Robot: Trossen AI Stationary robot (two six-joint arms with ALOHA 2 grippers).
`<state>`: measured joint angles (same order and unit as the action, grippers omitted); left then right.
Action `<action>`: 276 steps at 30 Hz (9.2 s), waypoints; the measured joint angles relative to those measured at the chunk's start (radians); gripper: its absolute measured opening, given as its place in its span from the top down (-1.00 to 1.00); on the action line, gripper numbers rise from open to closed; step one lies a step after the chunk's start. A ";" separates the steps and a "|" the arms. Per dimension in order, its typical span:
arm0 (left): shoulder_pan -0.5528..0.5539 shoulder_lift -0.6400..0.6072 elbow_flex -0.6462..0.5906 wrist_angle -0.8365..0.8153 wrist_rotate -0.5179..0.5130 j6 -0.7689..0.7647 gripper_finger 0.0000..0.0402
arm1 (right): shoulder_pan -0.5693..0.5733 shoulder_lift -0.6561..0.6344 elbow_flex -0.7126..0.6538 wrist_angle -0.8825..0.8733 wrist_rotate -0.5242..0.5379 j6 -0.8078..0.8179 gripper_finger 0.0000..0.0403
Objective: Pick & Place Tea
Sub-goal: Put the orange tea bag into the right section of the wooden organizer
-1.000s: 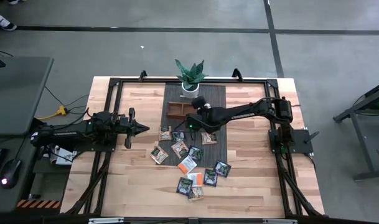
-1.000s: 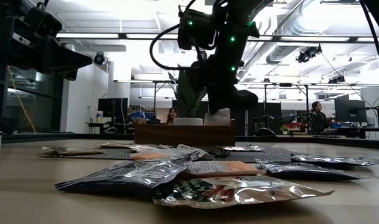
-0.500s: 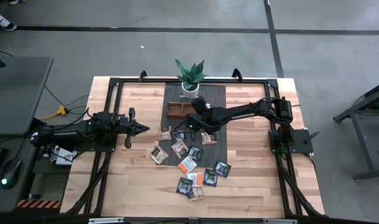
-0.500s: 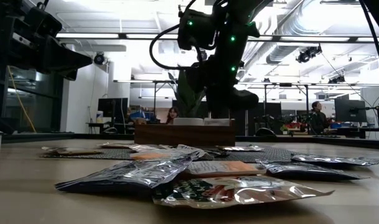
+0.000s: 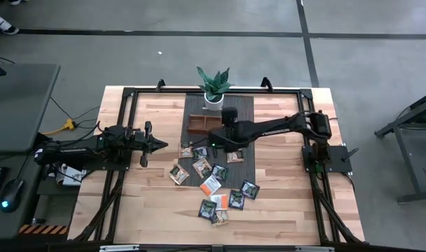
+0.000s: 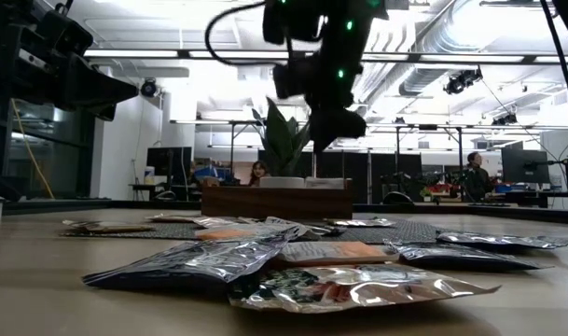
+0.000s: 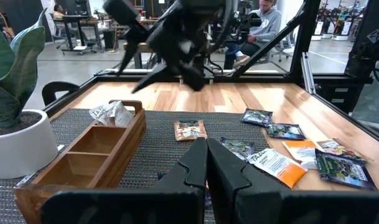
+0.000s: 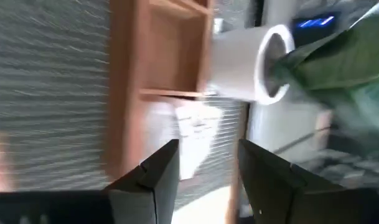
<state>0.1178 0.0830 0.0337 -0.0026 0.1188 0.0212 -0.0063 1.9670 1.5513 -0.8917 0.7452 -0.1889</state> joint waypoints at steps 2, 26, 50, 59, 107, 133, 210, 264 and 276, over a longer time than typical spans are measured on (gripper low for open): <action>0.000 0.000 0.000 0.000 0.000 0.000 1.00 | 0.012 0.000 0.022 -0.049 -0.095 0.145 0.23; 0.000 0.000 0.000 0.000 0.000 0.000 1.00 | 0.119 0.032 0.031 -0.044 -0.694 0.945 0.13; 0.000 0.000 0.000 0.000 0.000 0.000 1.00 | 0.186 0.058 -0.191 0.435 -0.857 1.225 -0.31; 0.000 0.000 0.000 0.000 0.000 0.000 1.00 | 0.191 0.091 -0.188 0.510 -0.858 1.242 -0.31; 0.000 0.000 0.000 0.000 0.000 0.000 1.00 | 0.210 0.079 -0.193 0.568 -0.907 1.227 -0.14; 0.000 0.000 0.000 0.000 0.000 0.000 1.00 | 0.216 0.082 -0.191 0.590 -0.882 1.224 -0.04; 0.000 0.000 0.000 0.000 0.000 0.000 1.00 | 0.211 0.088 0.174 -0.023 -0.508 0.900 1.00; 0.000 0.000 0.000 0.000 0.000 0.000 1.00 | 0.011 0.084 0.045 -0.117 0.094 0.244 1.00; 0.000 0.000 0.000 0.000 0.000 0.000 1.00 | 0.006 0.084 0.014 -0.082 0.037 0.237 1.00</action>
<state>0.1180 0.0830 0.0334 -0.0025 0.1192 0.0212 -0.0006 2.0514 1.5656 -0.9741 0.7821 0.0479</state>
